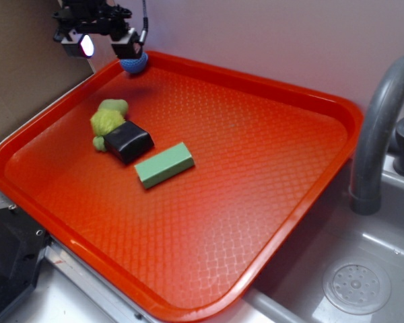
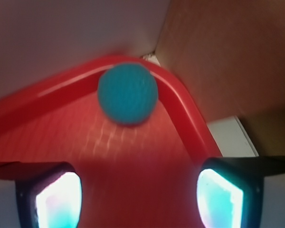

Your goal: Grab the blue ball.

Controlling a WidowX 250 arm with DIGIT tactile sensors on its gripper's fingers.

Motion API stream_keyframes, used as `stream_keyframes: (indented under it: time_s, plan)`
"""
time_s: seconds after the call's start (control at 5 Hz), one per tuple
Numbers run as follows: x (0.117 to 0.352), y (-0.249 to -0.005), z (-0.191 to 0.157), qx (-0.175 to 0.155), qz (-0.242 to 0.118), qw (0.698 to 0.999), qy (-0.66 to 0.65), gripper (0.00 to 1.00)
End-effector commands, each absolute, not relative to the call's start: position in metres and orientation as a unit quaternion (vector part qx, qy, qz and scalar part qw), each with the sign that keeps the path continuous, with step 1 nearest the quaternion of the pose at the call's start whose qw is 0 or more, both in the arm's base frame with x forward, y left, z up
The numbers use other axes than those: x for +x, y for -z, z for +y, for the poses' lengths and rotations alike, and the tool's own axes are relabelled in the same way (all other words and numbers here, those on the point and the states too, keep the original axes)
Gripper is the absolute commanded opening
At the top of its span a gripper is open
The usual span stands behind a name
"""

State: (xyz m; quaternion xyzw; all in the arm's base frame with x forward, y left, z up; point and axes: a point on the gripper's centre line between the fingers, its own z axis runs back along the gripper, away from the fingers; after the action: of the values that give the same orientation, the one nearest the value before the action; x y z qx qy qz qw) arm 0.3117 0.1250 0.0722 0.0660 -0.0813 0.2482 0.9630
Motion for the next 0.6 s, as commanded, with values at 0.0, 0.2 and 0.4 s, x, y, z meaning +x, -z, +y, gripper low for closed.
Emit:
stream_keyframes:
  time_s: [0.0,0.2,0.4]
  plan:
    - [0.3178,-0.0926,0.1578,0.078,-0.118,0.951,-0.277,1.0]
    - [0.3219,-0.0893,0.1572,0.074,-0.12,0.951,-0.274,1.0]
    - [0.3278,-0.0873,0.1513,0.07,-0.135,0.952,-0.264,1.0]
